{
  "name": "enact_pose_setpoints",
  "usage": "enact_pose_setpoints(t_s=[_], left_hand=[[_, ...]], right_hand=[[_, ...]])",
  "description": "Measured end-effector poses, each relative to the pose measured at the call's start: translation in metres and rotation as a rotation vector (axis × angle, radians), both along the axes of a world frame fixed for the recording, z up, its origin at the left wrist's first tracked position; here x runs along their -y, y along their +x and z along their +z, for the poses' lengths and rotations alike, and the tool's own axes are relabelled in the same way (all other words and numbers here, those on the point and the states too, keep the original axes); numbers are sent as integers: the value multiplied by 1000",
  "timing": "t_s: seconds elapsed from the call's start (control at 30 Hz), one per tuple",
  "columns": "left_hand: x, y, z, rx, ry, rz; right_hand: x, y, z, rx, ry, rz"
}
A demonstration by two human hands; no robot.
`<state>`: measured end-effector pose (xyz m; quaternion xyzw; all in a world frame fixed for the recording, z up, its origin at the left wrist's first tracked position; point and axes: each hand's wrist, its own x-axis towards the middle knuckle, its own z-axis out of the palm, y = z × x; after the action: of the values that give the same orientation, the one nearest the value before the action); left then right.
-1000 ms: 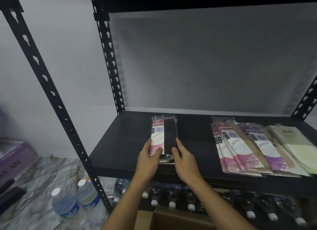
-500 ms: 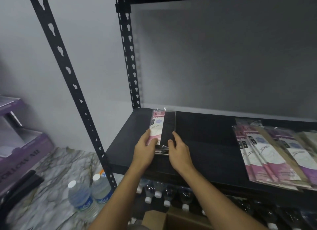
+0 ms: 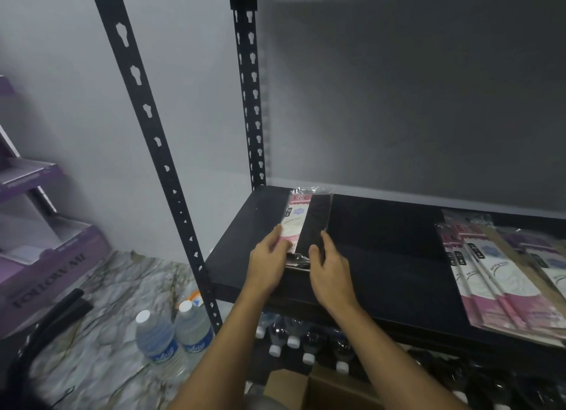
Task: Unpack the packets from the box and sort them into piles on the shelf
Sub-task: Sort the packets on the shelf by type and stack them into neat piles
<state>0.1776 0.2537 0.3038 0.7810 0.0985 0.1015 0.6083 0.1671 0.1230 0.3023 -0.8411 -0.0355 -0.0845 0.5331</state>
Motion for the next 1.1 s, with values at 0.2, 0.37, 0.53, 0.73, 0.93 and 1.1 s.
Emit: enact_pose_setpoints(t_s=[0.2,0.37,0.53,0.73,0.93,1.1], left_hand=[[3,-4,1,17,32,-24],[1,-2,0,25,13,-25],[-1,1,2,28,-163,-21],[5,-11,13,116,-206,43],[26,-40,38,332,326,158],[92,-61,55,406,168,-26]], right_hand=[[2,0,0,-14,9,1],[2,-2,2,-6,13,-4],[3,-1,6,-40,76,-3],[27,-12,19,-17,187,-28],[101,-40,35,79,197,-84],[182,-63,53,167,82,-212]])
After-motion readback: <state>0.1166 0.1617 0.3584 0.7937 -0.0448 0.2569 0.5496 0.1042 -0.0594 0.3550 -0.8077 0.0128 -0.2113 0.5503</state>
